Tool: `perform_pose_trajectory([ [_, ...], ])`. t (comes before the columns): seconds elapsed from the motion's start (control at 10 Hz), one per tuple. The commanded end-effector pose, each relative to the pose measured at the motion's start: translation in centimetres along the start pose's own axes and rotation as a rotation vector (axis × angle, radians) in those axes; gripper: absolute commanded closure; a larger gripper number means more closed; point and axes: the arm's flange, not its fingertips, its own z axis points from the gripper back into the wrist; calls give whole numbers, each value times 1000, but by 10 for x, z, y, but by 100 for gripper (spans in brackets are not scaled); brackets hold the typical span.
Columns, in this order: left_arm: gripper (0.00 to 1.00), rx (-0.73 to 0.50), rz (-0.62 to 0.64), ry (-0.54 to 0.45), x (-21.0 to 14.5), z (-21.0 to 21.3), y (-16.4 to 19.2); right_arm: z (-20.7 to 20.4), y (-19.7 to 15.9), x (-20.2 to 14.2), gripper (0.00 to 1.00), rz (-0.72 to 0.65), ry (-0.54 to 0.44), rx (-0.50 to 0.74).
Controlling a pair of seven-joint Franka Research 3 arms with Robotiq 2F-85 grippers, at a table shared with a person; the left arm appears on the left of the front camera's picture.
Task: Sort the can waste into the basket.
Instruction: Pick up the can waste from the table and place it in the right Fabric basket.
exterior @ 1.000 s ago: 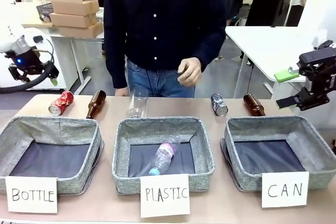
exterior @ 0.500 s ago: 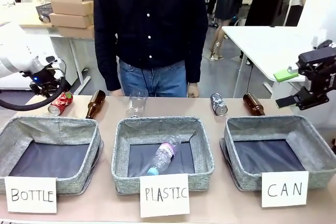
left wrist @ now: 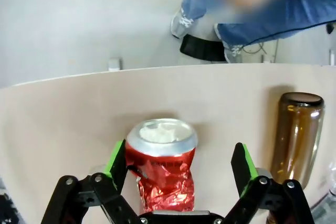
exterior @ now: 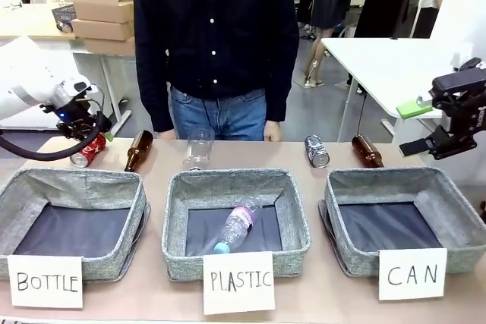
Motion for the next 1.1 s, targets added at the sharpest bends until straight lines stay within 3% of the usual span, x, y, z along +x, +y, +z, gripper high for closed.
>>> perform_pose_trajectory([
  [0.0, 46, 8, -29, 6, 9, 2, -8, -2, 2, 4, 0, 28, -7, 25],
  [0.1, 59, 18, -23, 5, 10, 3, -10, -2, 2, 4, 0, 28, -7, 25],
  [0.2, 100, 26, -24, 0, 9, 4, -14, -2, 2, 4, 0, 28, -7, 25],
  [0.4, 100, 44, -25, 8, 9, 4, -16, -2, 2, 4, 0, 28, -7, 25],
  [0.5, 87, 49, -23, 16, 8, 3, -16, -2, 2, 4, 0, 28, -7, 25],
  [0.6, 97, 66, -20, 29, 7, 0, -15, -2, 2, 4, 0, 28, -7, 25],
  [0.7, 100, 69, -19, 36, 5, -2, -16, -2, 2, 4, 0, 28, -7, 25],
  [1.0, 100, 69, 64, -44, -4, 22, -27, -2, 2, 4, 0, 28, -7, 25],
])
